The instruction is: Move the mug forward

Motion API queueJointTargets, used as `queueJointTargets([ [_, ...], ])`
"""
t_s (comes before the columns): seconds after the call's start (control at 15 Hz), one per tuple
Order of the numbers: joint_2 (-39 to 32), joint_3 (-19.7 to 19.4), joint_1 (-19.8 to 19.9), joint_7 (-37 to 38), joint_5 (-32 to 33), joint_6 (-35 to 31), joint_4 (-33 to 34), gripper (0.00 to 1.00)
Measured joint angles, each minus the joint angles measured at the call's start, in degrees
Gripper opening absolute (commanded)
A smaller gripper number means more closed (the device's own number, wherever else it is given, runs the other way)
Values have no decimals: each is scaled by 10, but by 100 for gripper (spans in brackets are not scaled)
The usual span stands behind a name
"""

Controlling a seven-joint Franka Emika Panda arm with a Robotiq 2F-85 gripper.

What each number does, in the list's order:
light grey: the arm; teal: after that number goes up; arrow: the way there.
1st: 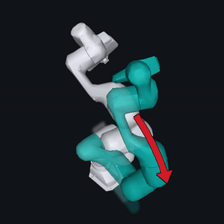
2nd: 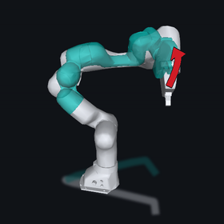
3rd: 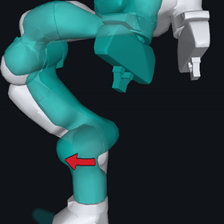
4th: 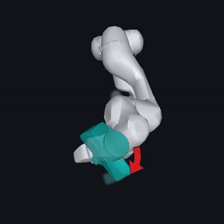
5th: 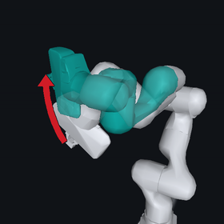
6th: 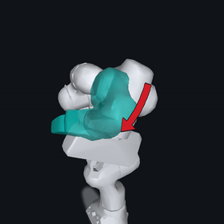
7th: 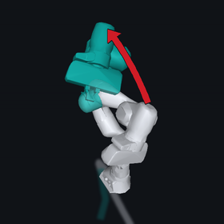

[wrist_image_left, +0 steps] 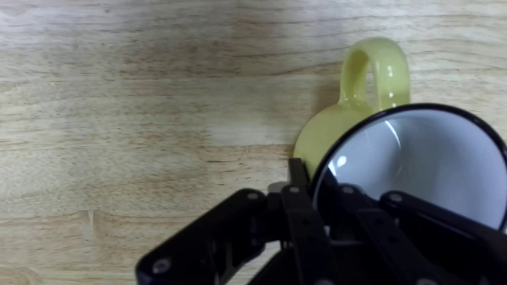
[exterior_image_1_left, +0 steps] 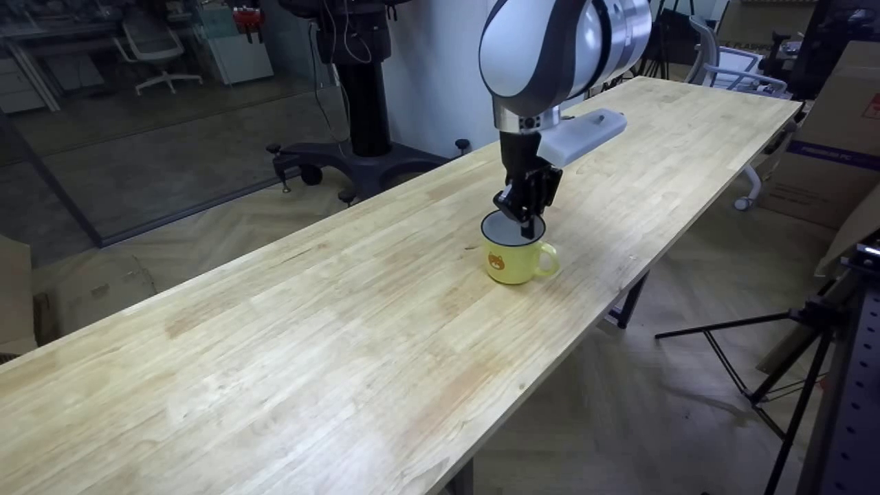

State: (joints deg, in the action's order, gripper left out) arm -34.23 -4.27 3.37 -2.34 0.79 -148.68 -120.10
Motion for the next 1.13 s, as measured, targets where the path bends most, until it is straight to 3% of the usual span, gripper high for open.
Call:
queueJointTargets([
  [0.6,27,-9,3,8,-5,-4,-36,96],
  [0.87,73,-21,-15,27,6,-4,-63,100],
  [1.13,126,-6,-18,27,-3,2,-93,100],
])
